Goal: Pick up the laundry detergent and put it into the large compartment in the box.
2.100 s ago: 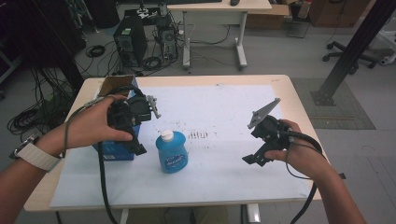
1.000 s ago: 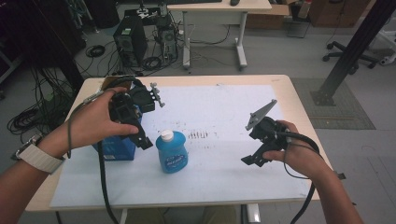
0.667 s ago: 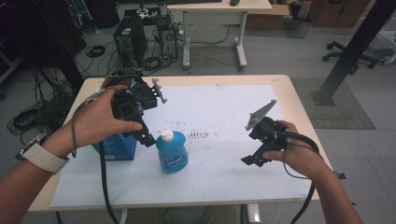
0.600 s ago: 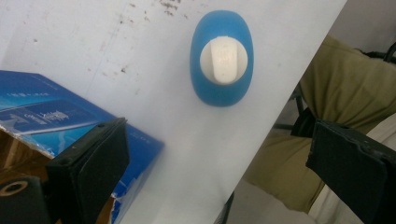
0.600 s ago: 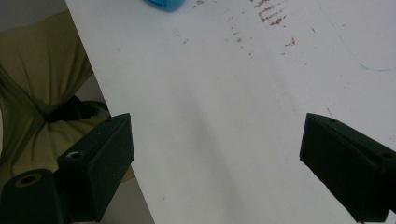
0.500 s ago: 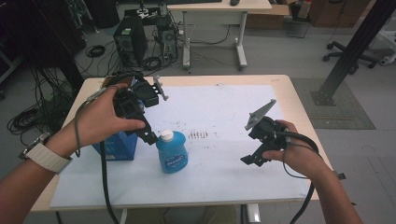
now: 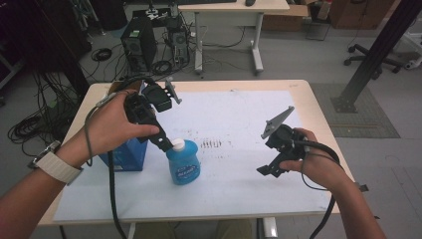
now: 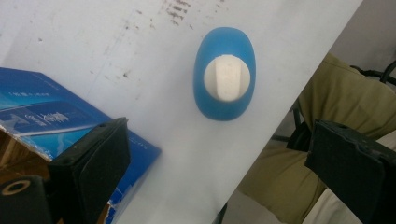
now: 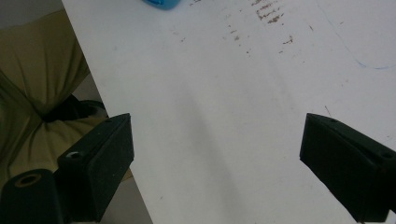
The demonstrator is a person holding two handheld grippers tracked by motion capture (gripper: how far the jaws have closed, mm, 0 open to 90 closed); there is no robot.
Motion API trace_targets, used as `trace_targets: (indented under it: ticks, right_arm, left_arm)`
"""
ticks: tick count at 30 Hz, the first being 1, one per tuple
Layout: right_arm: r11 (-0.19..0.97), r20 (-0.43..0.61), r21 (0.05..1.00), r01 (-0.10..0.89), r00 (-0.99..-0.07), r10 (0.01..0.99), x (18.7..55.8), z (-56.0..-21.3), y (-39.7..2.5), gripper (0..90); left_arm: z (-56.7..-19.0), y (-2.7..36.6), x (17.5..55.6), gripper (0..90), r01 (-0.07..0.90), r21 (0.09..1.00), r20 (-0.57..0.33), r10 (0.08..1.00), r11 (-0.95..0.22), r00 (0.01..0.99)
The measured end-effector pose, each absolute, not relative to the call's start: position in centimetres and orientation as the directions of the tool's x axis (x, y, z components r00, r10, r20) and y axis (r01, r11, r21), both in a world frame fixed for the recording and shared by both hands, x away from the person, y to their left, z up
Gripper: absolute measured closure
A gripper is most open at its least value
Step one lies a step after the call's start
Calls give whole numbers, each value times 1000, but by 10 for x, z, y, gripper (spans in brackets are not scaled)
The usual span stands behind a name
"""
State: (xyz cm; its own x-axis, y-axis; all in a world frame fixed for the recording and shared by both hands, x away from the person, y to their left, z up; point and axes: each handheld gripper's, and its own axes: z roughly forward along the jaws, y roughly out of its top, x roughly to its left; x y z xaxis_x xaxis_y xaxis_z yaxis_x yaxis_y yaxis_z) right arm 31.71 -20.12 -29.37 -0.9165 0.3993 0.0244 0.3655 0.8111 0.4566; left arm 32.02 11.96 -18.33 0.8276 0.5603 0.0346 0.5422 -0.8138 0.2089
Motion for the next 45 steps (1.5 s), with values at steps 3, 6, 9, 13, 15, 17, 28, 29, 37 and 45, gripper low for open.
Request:
trace_targets:
  ticks: [3, 6, 9, 13, 15, 17, 28, 29, 37, 45]
  right_arm:
    - [813, 23, 455, 364, -917, 398, 317, -294, -201, 99]
    - [810, 28, 461, 364, -918, 396, 317, -294, -200, 96]
    - [810, 29, 461, 362, -918, 395, 317, -294, -200, 96]
    - [810, 28, 461, 364, -918, 396, 317, -295, -200, 96]
    - [810, 30, 460, 365, -918, 397, 318, -295, -200, 96]
    - [809, 31, 459, 367, -917, 398, 317, -296, -201, 96]
    - [810, 34, 458, 366, -918, 396, 318, -298, -201, 96]
    - [810, 37, 458, 367, -918, 395, 318, -298, -201, 96]
    - [810, 40, 455, 369, -918, 395, 319, -300, -201, 96]
    - [812, 41, 454, 368, -919, 393, 320, -300, -200, 96]
  left_arm:
    - [-185, 117, 321, 70, 539, 201, 35, 556, -818, 830]
    - [-187, 114, 322, 70, 537, 194, 35, 553, -821, 833]
    - [-189, 112, 322, 70, 542, 187, 34, 557, -819, 830]
    - [-191, 110, 324, 79, 552, 196, 8, 564, -811, 826]
    - [-192, 109, 325, 79, 544, 191, 9, 555, -817, 832]
    - [-194, 107, 325, 79, 538, 184, 14, 549, -823, 836]
    - [-202, 101, 328, 77, 537, 178, 8, 547, -825, 837]
    - [-203, 100, 328, 77, 533, 177, 9, 543, -828, 840]
    - [-211, 94, 332, 55, 504, 172, 0, 511, -847, 859]
    - [-220, 92, 335, 57, 468, 163, -3, 474, -868, 880]
